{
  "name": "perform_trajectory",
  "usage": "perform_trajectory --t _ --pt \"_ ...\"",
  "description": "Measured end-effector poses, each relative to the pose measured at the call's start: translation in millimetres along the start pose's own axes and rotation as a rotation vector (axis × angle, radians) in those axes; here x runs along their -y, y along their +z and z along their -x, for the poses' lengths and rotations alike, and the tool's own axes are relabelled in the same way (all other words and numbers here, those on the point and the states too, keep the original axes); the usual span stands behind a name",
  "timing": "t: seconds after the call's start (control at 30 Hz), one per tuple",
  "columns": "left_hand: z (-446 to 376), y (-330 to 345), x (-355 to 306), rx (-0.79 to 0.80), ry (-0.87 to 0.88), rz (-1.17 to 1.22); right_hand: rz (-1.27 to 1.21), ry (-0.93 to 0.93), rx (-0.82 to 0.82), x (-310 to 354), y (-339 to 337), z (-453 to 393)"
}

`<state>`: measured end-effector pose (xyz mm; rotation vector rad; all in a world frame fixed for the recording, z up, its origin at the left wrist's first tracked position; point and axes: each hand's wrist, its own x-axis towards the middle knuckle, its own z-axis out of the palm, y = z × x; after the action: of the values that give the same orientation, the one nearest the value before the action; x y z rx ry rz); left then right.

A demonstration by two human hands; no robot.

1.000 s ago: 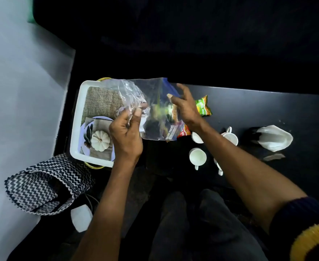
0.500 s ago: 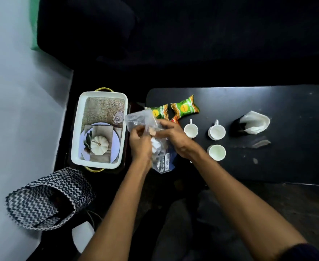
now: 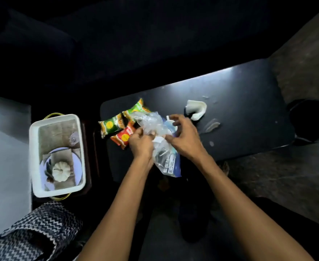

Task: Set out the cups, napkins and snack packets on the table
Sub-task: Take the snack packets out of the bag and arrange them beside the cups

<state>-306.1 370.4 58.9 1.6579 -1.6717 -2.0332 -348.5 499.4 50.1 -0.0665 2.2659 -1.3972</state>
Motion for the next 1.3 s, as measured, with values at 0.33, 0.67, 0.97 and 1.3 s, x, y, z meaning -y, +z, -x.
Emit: perform_trajectory --t 0.33,0.67,0.97,1.3 --pt "67 237 48 0.240 -0.122 -0.273 0.287 -0.101 0.193 -102 -215 -4" --pt "150 485 131 0.571 -0.368 -0.404 -0.410 0.431 -0.368 -252 -432 -41" --pt "145 592 189 0.364 -0.075 -0.798 0.149 0.195 -0.099 -337 -507 -34" --pt "110 647 231 0.740 -0.223 -0.935 0.109 0.669 -0.456 -490 -522 -107"
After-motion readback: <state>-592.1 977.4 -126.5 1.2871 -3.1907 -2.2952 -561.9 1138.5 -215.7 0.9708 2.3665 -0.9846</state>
